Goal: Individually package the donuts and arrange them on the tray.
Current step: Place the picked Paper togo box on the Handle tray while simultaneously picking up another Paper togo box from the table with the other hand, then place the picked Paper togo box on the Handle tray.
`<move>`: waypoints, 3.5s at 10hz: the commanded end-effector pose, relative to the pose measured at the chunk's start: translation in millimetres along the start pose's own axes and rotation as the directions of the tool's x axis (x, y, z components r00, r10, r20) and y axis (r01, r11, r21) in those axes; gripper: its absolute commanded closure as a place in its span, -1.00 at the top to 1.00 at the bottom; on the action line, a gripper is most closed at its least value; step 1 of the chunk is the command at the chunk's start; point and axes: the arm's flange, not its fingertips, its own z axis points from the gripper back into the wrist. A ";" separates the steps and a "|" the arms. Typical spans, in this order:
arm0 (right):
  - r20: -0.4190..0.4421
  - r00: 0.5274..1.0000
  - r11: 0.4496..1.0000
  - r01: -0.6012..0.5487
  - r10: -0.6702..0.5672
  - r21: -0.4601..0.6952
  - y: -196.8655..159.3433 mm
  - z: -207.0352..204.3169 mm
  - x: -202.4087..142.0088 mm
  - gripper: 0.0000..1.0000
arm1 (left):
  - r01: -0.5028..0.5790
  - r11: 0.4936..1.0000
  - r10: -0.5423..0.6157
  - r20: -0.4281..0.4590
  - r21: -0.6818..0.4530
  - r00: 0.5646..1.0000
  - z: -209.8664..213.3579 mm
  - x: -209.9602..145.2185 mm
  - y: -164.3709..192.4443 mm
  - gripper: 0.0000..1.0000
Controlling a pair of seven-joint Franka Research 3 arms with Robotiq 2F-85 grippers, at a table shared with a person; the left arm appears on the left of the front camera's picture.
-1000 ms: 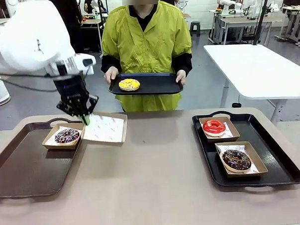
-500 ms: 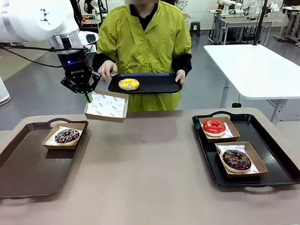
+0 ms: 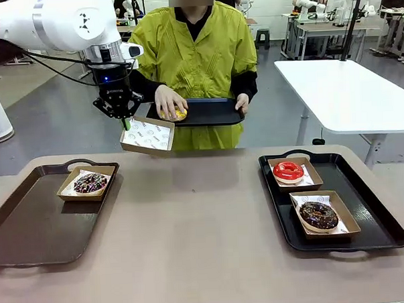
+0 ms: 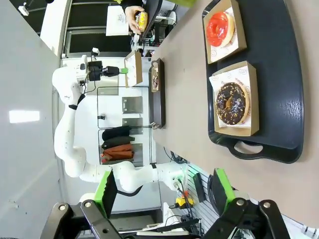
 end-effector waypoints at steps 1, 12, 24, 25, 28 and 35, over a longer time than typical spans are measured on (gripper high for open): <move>0.010 1.000 1.000 0.007 -0.007 0.002 -0.6 4.0 -2.5 1.00 | 0.004 1.000 -0.004 0.000 0.005 1.000 1.7 -4.2 -0.3 -1.00; 0.010 1.000 1.000 0.007 -0.007 0.002 -0.6 4.0 -2.5 1.00 | 0.004 1.000 -0.004 0.000 0.005 1.000 1.7 -4.2 -0.3 -1.00; 0.010 1.000 1.000 0.007 -0.007 0.002 -0.6 4.0 -2.5 1.00 | 0.005 1.000 -0.005 -0.001 0.001 1.000 -0.4 -1.4 -2.8 -0.98; 0.010 1.000 1.000 0.007 -0.007 0.002 -0.6 4.0 -2.5 1.00 | 0.053 0.998 -0.054 -0.028 -0.043 0.998 19.0 -6.8 3.3 -0.98; 0.010 1.000 1.000 0.007 -0.007 0.002 -0.6 4.0 -2.5 1.00 | 0.077 0.993 -0.080 -0.037 -0.092 0.996 83.5 -80.6 56.5 -0.98; 0.010 1.000 1.000 0.007 -0.007 0.002 -0.6 4.0 -2.5 1.00 | -0.020 0.999 0.019 0.014 0.044 1.000 60.5 -188.2 218.5 -0.98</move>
